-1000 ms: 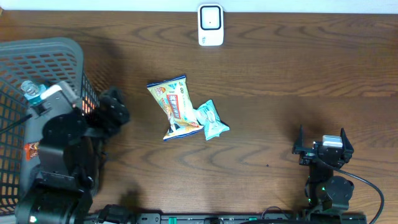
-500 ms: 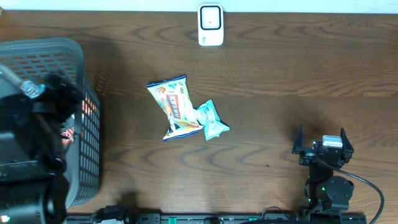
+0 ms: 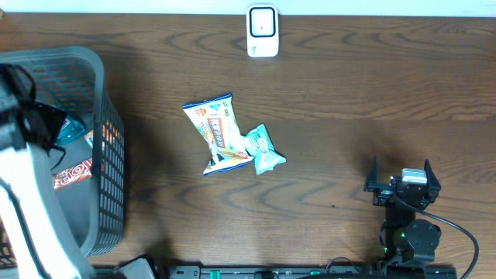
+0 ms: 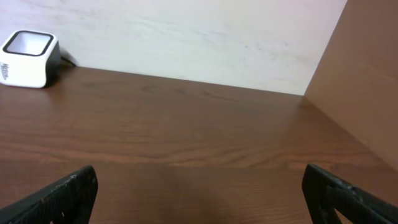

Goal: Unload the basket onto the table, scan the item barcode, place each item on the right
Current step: 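Reach the left gripper into the basket and grasp the red chocolate bar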

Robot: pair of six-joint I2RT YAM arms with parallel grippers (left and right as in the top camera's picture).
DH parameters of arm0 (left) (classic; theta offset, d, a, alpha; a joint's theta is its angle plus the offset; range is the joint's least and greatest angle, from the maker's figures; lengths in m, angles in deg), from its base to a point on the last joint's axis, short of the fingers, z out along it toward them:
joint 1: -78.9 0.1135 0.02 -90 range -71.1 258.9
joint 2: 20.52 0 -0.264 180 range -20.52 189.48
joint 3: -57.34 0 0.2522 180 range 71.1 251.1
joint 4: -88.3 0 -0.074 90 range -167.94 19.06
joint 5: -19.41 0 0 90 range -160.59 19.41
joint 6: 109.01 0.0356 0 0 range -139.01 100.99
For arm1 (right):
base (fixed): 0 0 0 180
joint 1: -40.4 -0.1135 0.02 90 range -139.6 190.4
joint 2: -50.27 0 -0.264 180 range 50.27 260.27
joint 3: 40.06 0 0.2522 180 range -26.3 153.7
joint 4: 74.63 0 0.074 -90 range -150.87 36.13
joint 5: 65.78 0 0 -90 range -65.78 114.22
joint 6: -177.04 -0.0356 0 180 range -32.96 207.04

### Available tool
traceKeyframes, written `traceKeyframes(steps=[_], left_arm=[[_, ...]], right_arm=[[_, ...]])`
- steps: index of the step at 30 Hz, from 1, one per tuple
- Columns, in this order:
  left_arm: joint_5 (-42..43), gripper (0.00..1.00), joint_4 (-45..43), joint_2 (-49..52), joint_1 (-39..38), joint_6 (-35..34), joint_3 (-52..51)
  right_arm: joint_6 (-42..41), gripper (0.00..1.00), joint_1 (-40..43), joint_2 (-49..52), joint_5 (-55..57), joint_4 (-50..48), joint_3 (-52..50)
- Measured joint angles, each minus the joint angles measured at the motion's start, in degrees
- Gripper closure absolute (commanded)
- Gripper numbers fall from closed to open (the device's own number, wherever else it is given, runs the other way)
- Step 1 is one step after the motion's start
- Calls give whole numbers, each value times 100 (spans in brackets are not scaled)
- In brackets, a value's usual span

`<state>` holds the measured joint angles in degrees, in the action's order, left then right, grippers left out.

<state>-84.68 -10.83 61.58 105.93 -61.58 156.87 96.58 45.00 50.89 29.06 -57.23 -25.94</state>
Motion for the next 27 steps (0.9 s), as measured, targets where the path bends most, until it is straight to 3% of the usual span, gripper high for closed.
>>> traceKeyframes(steps=[10,27], left_arm=[[219,4,-313,1572,345,-852,-503],[221,4,-2339,1670,669,-1327,-2444]], right_arm=[[0,1,0,0,-2,0,0],[0,1,0,0,0,0,0]])
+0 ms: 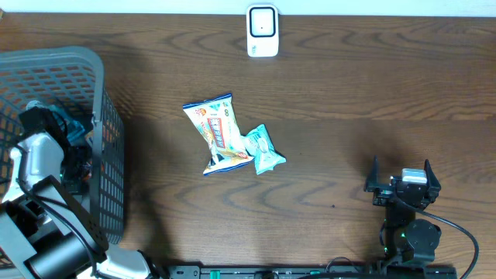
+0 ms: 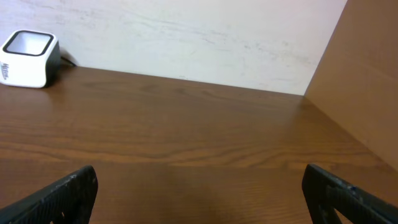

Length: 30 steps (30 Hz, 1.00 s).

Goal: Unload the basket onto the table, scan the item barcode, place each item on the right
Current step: 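Reach the left gripper into the basket and grasp the red chocolate bar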

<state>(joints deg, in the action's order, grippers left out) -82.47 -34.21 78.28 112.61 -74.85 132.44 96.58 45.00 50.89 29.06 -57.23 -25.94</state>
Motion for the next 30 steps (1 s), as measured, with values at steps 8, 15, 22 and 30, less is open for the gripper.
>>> traceKeyframes(steps=[8,15,22,30], left_arm=[[-4,4,-741,-50,31,-55,-343],[-63,80,-1082,-170,33,-109,-586],[-166,93,-861,-275,33,7,-693],[459,93,114,-1156,37,531,-741]], right_arm=[[0,1,0,0,-2,0,0],[0,1,0,0,-2,0,0],[0,1,0,0,0,0,0],[0,1,0,0,-2,0,0]])
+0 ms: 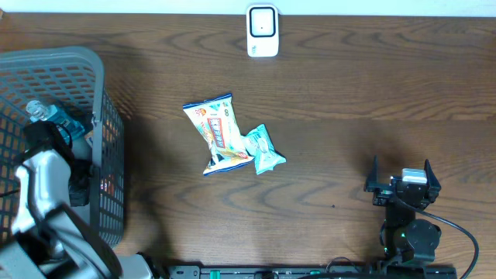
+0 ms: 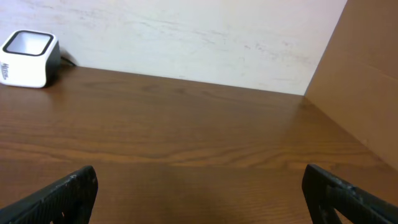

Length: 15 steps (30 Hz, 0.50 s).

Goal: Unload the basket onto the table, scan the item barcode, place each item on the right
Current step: 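Reach the left gripper into the basket and grasp the red chocolate bar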

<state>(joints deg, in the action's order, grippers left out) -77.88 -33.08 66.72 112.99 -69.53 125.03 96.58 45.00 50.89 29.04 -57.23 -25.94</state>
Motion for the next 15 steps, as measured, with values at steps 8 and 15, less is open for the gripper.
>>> traceKeyframes(steps=[8,15], left_arm=[[267,93,-28,-3145,0,155,232],[1978,93,-1408,-5386,-234,846,262]], right_arm=[[0,1,0,2,0,0,2],[0,1,0,0,2,0,0]])
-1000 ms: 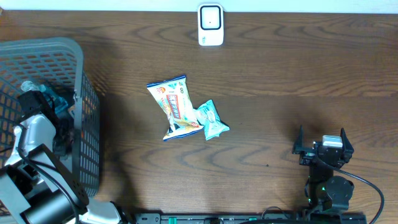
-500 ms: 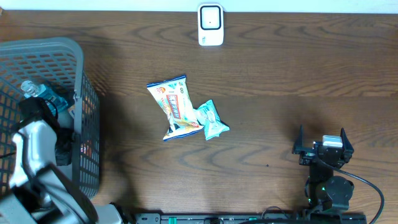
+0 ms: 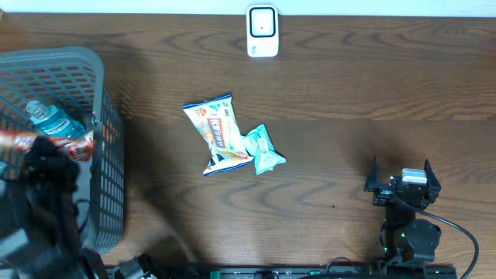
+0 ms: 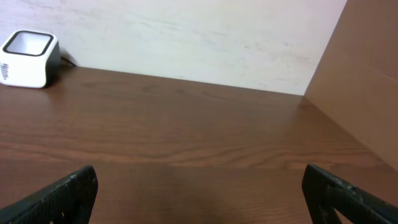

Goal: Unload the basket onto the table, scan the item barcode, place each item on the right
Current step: 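Reach the left gripper into the basket and grasp the red chocolate bar, then carry the chocolate bar out and place it right of the wipes pack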

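At the left, over the grey basket (image 3: 115, 167), my left arm holds up a red snack packet (image 3: 76, 146); the left gripper (image 3: 48, 149) seems shut on it, its fingers blurred and partly hidden. A blue bottle (image 3: 51, 120) lies inside the basket. The white barcode scanner (image 3: 263, 31) stands at the far edge of the table, and it shows at the left as the scanner (image 4: 28, 59) in the right wrist view. My right gripper (image 3: 401, 167) rests open near the front right, gripper (image 4: 199, 193) with nothing between its fingers.
A yellow-orange snack bag (image 3: 217, 133) and a small teal packet (image 3: 263, 149) lie touching in the middle of the wooden table. A brown cardboard wall (image 4: 367, 74) stands to the right of the right arm.
The left arm has risen out of the basket and now carries the red packet above the basket's upper half. The right arm has not moved.
The left arm first reached over the basket, where the red packet lay on the bottom. Then its gripper was down inside the basket, and stayed there at the following moment. Now the packet is lifted with the gripper. The right arm stayed parked and open throughout.
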Robot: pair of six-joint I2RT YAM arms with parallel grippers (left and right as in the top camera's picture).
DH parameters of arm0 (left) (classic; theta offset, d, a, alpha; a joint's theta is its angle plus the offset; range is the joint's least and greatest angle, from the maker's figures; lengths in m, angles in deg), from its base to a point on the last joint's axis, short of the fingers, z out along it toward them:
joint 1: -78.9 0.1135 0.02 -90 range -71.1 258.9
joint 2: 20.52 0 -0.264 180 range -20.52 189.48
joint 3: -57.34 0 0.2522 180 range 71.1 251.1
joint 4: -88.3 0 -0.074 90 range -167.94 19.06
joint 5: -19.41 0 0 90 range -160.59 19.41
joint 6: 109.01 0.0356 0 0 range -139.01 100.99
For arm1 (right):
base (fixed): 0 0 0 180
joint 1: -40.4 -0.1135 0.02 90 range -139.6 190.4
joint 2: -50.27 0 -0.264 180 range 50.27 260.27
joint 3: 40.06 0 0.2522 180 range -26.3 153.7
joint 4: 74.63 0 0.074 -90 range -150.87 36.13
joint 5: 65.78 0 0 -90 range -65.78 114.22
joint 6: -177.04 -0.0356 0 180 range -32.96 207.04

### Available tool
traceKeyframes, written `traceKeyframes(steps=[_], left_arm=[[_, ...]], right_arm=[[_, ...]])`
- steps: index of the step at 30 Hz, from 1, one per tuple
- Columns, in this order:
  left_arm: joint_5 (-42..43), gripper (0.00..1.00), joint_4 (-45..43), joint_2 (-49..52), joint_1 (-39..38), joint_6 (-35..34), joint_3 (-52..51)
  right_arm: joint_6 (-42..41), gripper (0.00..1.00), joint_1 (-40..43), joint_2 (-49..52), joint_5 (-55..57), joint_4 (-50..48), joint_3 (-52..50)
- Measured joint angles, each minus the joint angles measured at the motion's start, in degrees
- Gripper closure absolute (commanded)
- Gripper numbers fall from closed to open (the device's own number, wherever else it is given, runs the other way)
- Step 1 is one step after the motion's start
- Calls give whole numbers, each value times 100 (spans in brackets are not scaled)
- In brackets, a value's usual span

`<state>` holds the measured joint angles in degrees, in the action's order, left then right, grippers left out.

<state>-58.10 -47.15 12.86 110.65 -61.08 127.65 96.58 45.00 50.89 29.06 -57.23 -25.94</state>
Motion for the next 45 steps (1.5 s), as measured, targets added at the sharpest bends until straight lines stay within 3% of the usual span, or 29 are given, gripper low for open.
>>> traceKeyframes(steps=[6,14,26,33,45], left_arm=[[1394,93,-772,-483,-785,225,48],[1845,93,-1036,435,-2343,310,48],[511,93,-1318,3832,-5471,422,44],[214,92,-1891,5372,-6118,463,44],[85,93,-3239,6542,-6778,461,31]], right_arm=[[0,1,0,0,-2,0,0],[0,1,0,2,-2,0,0],[0,1,0,0,-2,-2,0],[0,1,0,0,-2,0,0],[0,1,0,2,-2,0,0]])
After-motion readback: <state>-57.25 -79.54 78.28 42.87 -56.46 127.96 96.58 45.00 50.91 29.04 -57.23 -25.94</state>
